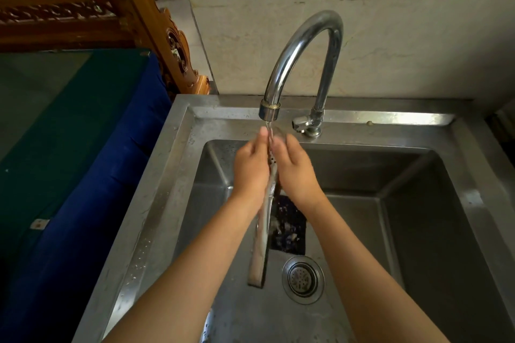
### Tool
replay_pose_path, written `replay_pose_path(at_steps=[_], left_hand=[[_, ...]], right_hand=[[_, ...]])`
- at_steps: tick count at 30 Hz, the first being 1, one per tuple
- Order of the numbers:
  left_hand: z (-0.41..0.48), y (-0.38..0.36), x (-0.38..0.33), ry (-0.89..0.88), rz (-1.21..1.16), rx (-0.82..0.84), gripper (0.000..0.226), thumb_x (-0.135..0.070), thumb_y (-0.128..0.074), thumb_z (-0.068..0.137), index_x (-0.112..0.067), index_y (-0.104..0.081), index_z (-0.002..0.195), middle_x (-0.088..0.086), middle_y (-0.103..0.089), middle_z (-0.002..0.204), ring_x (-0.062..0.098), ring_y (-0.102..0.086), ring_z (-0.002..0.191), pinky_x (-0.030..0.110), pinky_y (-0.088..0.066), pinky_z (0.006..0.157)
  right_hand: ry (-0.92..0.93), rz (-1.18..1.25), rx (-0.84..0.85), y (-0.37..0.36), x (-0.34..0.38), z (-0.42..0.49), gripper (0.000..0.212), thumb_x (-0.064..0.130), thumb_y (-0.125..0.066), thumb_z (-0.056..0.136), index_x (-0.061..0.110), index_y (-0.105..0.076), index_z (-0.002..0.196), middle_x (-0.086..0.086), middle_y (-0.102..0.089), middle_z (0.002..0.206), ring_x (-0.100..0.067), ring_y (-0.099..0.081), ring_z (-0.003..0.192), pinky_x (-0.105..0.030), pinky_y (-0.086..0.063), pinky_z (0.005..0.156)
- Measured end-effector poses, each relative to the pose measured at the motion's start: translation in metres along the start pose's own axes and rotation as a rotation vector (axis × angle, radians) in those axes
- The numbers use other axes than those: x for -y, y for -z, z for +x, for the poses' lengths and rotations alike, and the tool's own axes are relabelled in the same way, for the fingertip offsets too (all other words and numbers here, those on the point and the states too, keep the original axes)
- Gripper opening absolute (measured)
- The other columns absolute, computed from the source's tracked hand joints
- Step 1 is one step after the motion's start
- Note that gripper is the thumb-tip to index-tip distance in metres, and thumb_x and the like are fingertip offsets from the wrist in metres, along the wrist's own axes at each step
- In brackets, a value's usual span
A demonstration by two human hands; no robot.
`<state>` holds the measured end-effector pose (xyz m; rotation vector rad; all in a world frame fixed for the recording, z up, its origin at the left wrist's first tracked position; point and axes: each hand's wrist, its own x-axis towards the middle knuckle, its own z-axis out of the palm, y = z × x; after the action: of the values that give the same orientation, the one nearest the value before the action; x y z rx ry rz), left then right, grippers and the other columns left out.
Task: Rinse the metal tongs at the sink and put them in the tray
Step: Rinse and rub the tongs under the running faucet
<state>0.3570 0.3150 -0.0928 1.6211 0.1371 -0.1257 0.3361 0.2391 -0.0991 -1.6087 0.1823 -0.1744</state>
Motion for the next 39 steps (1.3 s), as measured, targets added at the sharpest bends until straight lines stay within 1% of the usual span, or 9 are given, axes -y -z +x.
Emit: replay_pose_path(at_steps=[3,8,13,17,23,28,30,35,39], left_hand=[[0.006,-0.001,-0.002,-0.003,0.030,-0.013,0.038,-0.042,-0.040,0.096,-0.028,-0.066,0.071,-0.005,-0.069,0.069,0.014,-0.069,0.076,0.031,-0.055,0.072],[-0.007,0.001,0.013,0.005,-0.032,0.114,0.022,-0.034,-0.044,0.096,-0.032,-0.062,0.085,-0.013,-0.069,0.069,0.003,-0.066,0.067,0.015,-0.052,0.057],[0.007,0.000,0.001,0.139,-0.004,0.001,0.047,-0.050,-0.041,0.093,-0.023,-0.068,0.064,-0.002,-0.067,0.060,0.013,-0.067,0.063,0.031,-0.055,0.064],[-0.002,-0.004,0.007,0.056,0.058,0.071,0.031,-0.038,-0.038,0.097,-0.020,-0.062,0.103,0.001,-0.069,0.096,0.016,-0.067,0.091,0.036,-0.054,0.083],[-0.010,0.004,0.014,0.070,0.014,0.167,0.016,-0.035,-0.046,0.095,-0.027,-0.059,0.092,-0.011,-0.070,0.075,-0.003,-0.066,0.066,0.011,-0.048,0.053],[0.010,-0.001,-0.002,0.048,-0.077,0.062,0.026,-0.040,-0.047,0.094,-0.031,-0.066,0.079,-0.008,-0.072,0.078,0.008,-0.069,0.081,0.027,-0.055,0.073],[0.019,0.000,-0.005,0.114,-0.121,0.048,0.031,-0.040,-0.045,0.095,-0.030,-0.066,0.075,-0.009,-0.072,0.071,0.007,-0.070,0.074,0.024,-0.055,0.067],[0.036,0.003,-0.018,0.355,-0.387,-0.095,0.032,-0.048,-0.045,0.092,-0.020,-0.061,0.087,0.001,-0.063,0.076,0.015,-0.061,0.068,0.028,-0.050,0.055],[0.045,0.007,-0.027,0.392,-0.587,-0.104,0.035,-0.042,-0.044,0.094,-0.010,-0.057,0.100,0.008,-0.059,0.081,0.017,-0.057,0.069,0.030,-0.051,0.066]], right_hand=[[-0.028,0.038,0.007,-0.003,-0.004,-0.004,0.022,0.022,-0.044,0.097,0.002,-0.053,0.094,-0.003,-0.056,0.080,-0.008,-0.052,0.072,-0.021,-0.046,0.065],[-0.130,0.018,-0.204,-0.009,0.004,0.012,0.056,0.040,-0.043,0.095,-0.006,-0.053,0.066,-0.014,-0.049,0.059,-0.021,-0.044,0.055,-0.032,-0.041,0.054],[-0.008,-0.057,-0.012,-0.004,-0.006,0.000,0.034,0.027,-0.042,0.097,0.022,-0.053,0.065,0.007,-0.052,0.059,0.002,-0.048,0.050,-0.011,-0.040,0.049],[-0.043,-0.020,-0.133,-0.005,-0.010,0.006,0.032,0.019,-0.043,0.097,0.022,-0.040,0.066,0.006,-0.044,0.059,0.005,-0.043,0.043,-0.007,-0.035,0.044],[-0.107,-0.110,-0.265,-0.009,-0.008,0.016,0.049,0.039,-0.038,0.097,0.014,-0.046,0.056,0.002,-0.048,0.051,-0.005,-0.042,0.043,-0.019,-0.037,0.046],[0.029,-0.066,-0.106,-0.006,0.002,0.007,0.020,0.020,-0.041,0.097,0.015,-0.048,0.080,0.006,-0.049,0.065,0.004,-0.046,0.051,-0.012,-0.038,0.049],[0.075,-0.088,-0.012,0.002,-0.003,-0.006,0.005,0.008,-0.049,0.093,0.013,-0.049,0.091,0.002,-0.053,0.077,-0.004,-0.053,0.068,-0.020,-0.045,0.061],[0.209,-0.357,0.013,0.007,-0.024,-0.049,0.030,0.010,-0.063,0.082,0.022,-0.055,0.109,0.007,-0.046,0.103,-0.010,-0.040,0.099,-0.023,-0.036,0.086],[0.125,-0.131,-0.026,0.000,-0.038,-0.067,0.034,0.008,-0.056,0.088,0.018,-0.045,0.119,0.000,-0.050,0.110,-0.013,-0.054,0.094,-0.028,-0.047,0.082]])
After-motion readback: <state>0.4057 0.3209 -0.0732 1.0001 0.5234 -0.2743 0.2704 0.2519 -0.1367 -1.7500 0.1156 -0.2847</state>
